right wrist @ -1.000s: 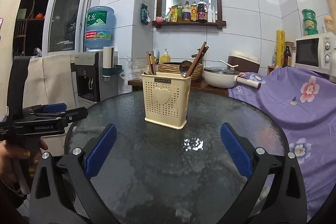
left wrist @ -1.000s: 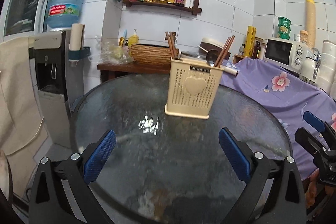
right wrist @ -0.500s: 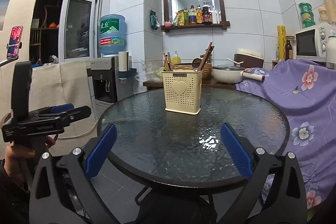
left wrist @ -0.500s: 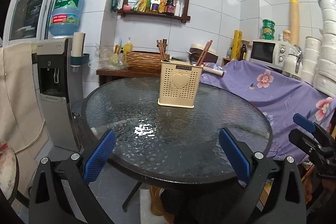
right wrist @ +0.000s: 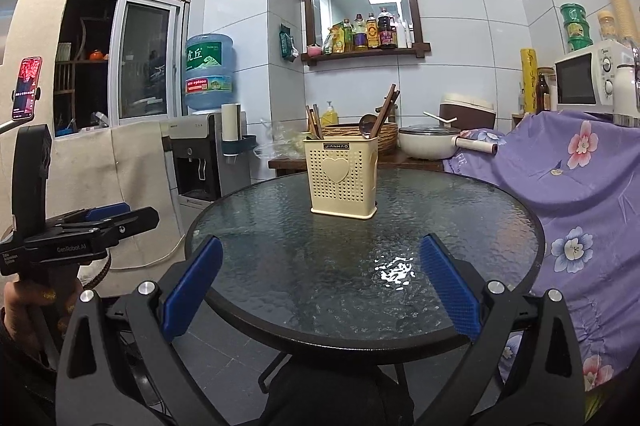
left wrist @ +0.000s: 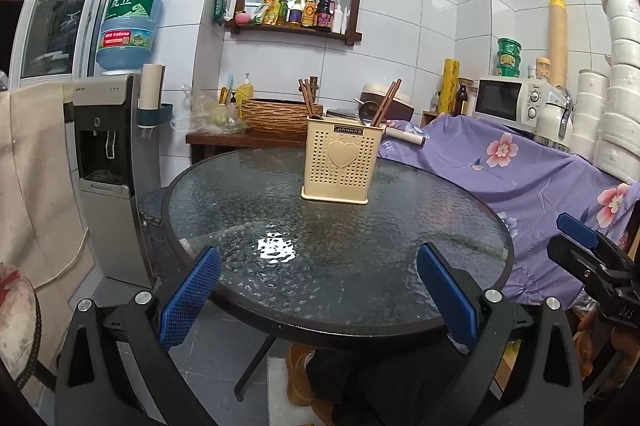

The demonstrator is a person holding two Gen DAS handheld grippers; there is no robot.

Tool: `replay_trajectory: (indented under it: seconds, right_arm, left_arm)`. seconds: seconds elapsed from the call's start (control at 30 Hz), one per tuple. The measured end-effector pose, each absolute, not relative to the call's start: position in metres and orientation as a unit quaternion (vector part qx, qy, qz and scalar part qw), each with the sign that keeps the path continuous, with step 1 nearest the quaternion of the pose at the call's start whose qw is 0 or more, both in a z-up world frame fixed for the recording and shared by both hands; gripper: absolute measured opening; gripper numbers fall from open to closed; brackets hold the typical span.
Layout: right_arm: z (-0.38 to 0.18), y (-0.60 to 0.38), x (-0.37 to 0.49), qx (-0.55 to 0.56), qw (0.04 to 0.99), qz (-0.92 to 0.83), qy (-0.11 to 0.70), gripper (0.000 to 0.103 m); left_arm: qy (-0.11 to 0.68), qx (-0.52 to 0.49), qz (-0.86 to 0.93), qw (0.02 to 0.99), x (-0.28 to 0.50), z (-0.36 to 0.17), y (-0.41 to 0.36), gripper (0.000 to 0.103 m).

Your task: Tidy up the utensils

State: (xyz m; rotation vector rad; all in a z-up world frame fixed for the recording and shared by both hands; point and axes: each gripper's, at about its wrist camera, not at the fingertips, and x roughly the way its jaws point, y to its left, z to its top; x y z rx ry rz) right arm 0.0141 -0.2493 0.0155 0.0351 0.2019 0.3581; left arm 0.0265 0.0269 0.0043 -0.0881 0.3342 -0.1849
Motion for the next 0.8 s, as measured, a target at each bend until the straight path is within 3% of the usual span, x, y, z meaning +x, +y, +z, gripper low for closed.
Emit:
replay_trajectory:
  seconds: [0.8]
  right_arm:
    - [0.0139, -0.2439, 0.0108, 0.012, 0.98, 0.175, 0.098, 0.097]
  left_arm:
    - [0.165, -0.058, -0.098, 0.98, 0.0226, 0.0075, 0.0284, 0.097]
